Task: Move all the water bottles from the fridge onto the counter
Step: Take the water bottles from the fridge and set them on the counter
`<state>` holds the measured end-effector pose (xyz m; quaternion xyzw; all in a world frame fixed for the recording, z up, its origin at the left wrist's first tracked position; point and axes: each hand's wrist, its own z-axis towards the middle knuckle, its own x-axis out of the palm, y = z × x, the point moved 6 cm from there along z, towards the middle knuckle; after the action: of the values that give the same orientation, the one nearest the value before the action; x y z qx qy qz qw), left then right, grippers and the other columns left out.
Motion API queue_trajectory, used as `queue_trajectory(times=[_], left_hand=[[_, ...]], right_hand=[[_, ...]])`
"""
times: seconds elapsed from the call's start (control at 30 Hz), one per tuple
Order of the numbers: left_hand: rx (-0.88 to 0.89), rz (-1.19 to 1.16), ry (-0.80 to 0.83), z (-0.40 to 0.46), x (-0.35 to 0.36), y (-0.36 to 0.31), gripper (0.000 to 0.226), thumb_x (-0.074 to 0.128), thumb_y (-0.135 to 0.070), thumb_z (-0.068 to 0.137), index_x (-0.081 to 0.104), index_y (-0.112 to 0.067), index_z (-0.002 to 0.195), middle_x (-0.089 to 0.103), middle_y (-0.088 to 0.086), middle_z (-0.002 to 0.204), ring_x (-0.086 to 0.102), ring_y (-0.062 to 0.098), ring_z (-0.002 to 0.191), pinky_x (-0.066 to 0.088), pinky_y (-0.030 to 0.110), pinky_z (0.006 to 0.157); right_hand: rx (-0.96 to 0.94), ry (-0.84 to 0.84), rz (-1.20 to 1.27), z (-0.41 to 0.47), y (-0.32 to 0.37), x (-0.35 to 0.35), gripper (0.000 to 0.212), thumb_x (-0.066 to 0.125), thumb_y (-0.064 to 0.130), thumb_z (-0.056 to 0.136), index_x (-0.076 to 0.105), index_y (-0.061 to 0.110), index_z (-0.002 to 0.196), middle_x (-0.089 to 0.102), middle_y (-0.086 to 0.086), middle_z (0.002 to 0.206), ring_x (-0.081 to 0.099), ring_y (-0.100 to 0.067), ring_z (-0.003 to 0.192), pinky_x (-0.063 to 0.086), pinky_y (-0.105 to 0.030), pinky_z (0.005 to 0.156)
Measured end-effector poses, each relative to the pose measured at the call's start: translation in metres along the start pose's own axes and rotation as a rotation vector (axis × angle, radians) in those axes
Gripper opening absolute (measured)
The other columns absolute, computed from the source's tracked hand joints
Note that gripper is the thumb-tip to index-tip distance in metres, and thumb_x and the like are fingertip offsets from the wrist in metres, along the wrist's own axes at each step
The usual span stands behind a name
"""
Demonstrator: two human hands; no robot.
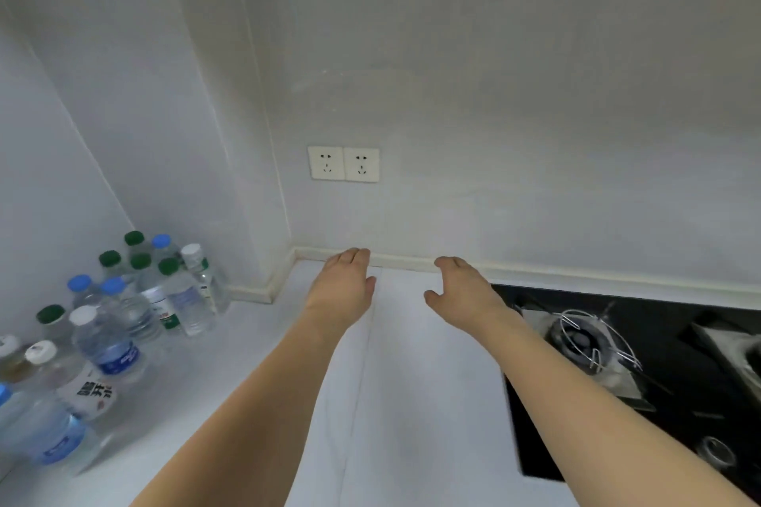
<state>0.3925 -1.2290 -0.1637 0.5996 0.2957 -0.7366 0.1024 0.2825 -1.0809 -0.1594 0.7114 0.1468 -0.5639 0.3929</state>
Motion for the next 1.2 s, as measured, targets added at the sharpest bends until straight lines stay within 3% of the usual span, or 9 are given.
queue_trajectory(times=[0.2, 0.33, 0.47, 0.6, 0.93, 1.2], left_hand=[[0.17, 0.001, 0.008, 0.014, 0.037, -0.118, 0.05, 0.042, -0.028, 0.102, 0.031, -0.012, 0.148, 0.035, 0.004, 0.152, 0.03, 0.023, 0.139, 0.027, 0.031, 0.112], [0.251, 0.011, 0.043, 0.021, 0.06, -0.189, 0.049, 0.042, -0.028, 0.102, 0.032, -0.012, 0.148, 0.036, 0.004, 0.152, 0.032, 0.024, 0.138, 0.027, 0.03, 0.111], [0.338, 0.009, 0.066, 0.022, 0.079, -0.262, 0.049, 0.042, -0.027, 0.102, 0.033, -0.012, 0.148, 0.035, 0.005, 0.153, 0.032, 0.025, 0.138, 0.027, 0.031, 0.113], [0.394, 0.026, 0.078, 0.023, 0.092, -0.31, 0.05, 0.042, -0.027, 0.102, 0.032, -0.012, 0.148, 0.034, 0.006, 0.154, 0.031, 0.025, 0.139, 0.025, 0.03, 0.114], [0.57, 0.004, 0.098, 0.007, 0.13, -0.453, 0.047, 0.046, -0.027, 0.1, 0.038, -0.011, 0.144, 0.04, 0.006, 0.149, 0.036, 0.026, 0.136, 0.031, 0.033, 0.112], [0.751, -0.028, 0.136, -0.036, 0.169, -0.582, 0.045, 0.047, -0.027, 0.1, 0.041, -0.012, 0.142, 0.046, 0.006, 0.144, 0.042, 0.023, 0.131, 0.033, 0.033, 0.11]], right_hand=[[0.128, -0.066, 0.014, -0.04, -0.111, -0.047, 0.057, 0.054, 0.027, 0.094, 0.036, 0.006, 0.143, 0.042, -0.01, 0.143, 0.043, -0.025, 0.129, 0.037, -0.035, 0.106], [0.204, -0.086, 0.014, -0.068, -0.177, -0.074, 0.059, 0.053, 0.027, 0.095, 0.033, 0.008, 0.147, 0.039, -0.008, 0.148, 0.036, -0.026, 0.136, 0.033, -0.034, 0.111], [0.283, -0.106, 0.024, -0.093, -0.239, -0.095, 0.054, 0.056, 0.026, 0.093, 0.039, 0.01, 0.142, 0.045, -0.007, 0.142, 0.042, -0.026, 0.131, 0.039, -0.035, 0.107], [0.326, -0.145, 0.042, -0.111, -0.278, -0.112, 0.051, 0.058, 0.031, 0.092, 0.043, 0.01, 0.137, 0.05, -0.007, 0.135, 0.047, -0.025, 0.123, 0.042, -0.034, 0.102], [0.463, -0.208, 0.052, -0.185, -0.391, -0.157, 0.059, 0.056, 0.029, 0.093, 0.035, 0.008, 0.145, 0.041, -0.01, 0.146, 0.042, -0.026, 0.131, 0.039, -0.036, 0.105], [0.623, -0.301, 0.085, -0.279, -0.484, -0.188, 0.048, 0.058, 0.024, 0.088, 0.048, 0.01, 0.132, 0.051, -0.01, 0.132, 0.048, -0.027, 0.123, 0.042, -0.036, 0.102]])
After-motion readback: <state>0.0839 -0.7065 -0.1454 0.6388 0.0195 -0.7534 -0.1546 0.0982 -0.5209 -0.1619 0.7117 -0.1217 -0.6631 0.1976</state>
